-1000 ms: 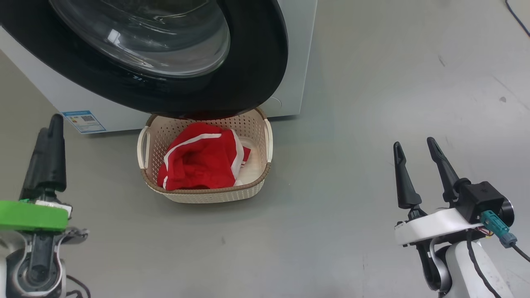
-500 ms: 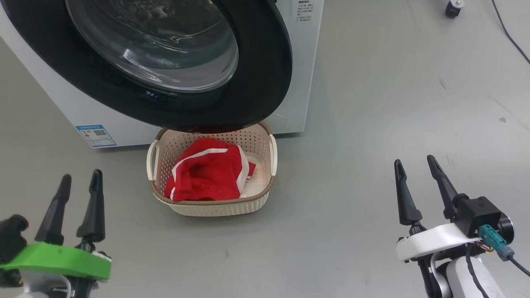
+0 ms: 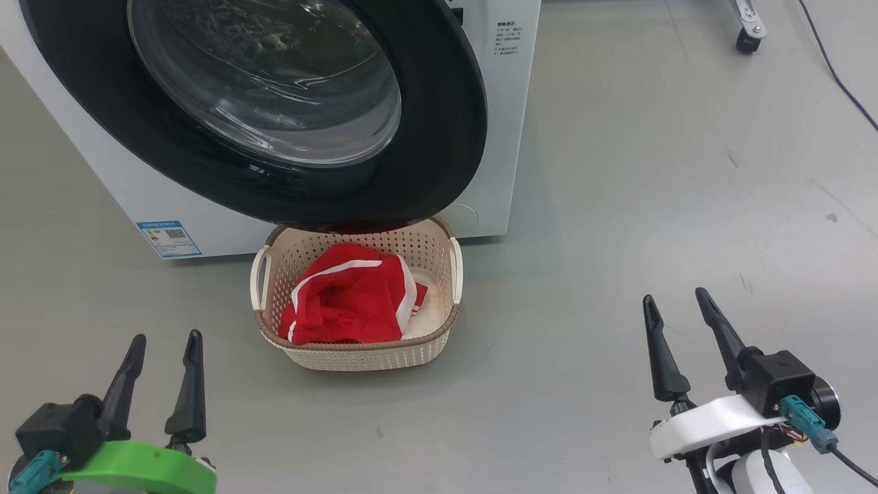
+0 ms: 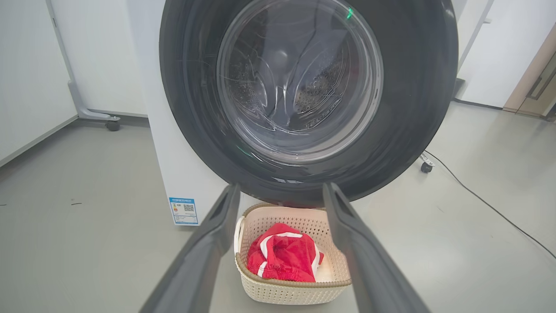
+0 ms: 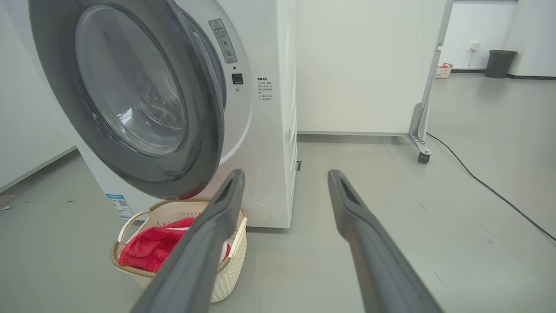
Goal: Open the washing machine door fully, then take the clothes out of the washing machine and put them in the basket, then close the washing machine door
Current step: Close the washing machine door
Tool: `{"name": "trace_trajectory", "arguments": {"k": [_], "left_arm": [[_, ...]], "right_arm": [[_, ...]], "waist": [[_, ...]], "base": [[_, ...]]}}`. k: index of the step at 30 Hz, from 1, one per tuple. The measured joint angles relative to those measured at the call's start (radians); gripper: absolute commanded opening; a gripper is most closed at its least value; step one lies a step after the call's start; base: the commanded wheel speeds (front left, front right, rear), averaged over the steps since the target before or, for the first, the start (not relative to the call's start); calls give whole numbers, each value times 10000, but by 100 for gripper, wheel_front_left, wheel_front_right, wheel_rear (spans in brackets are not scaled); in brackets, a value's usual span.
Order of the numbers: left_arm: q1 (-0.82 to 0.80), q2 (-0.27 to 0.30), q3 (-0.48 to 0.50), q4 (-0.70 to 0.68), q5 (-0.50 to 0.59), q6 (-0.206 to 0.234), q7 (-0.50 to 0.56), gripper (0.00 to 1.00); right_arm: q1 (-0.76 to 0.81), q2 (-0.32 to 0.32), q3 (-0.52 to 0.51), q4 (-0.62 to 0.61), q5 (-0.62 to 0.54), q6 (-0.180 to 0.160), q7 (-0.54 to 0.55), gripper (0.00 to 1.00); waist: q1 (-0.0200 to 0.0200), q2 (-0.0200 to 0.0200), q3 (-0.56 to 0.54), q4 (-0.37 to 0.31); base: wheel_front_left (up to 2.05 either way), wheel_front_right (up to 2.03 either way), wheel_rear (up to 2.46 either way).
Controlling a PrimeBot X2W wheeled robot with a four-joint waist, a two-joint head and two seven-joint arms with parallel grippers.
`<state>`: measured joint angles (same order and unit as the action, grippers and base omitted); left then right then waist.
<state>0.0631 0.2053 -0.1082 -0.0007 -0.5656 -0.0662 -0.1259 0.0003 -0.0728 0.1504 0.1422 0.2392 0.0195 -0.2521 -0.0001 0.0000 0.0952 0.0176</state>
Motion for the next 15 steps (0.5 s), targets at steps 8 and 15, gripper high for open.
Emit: {"name": "trace_trajectory", "arguments": {"k": [8,15], "left_arm": [[7,-130,-155,199,324,242,-357,100],[6,-222,-244,318,489,362,-527,100]], "right_arm": [[6,25,12,4,0,4,0,100],[28,25,6,-2,-31,4,0,100]], "waist": [[0,0,-27,10],[1,0,-21,47]], "base": [[0,0,0],[0,0,0]]}}
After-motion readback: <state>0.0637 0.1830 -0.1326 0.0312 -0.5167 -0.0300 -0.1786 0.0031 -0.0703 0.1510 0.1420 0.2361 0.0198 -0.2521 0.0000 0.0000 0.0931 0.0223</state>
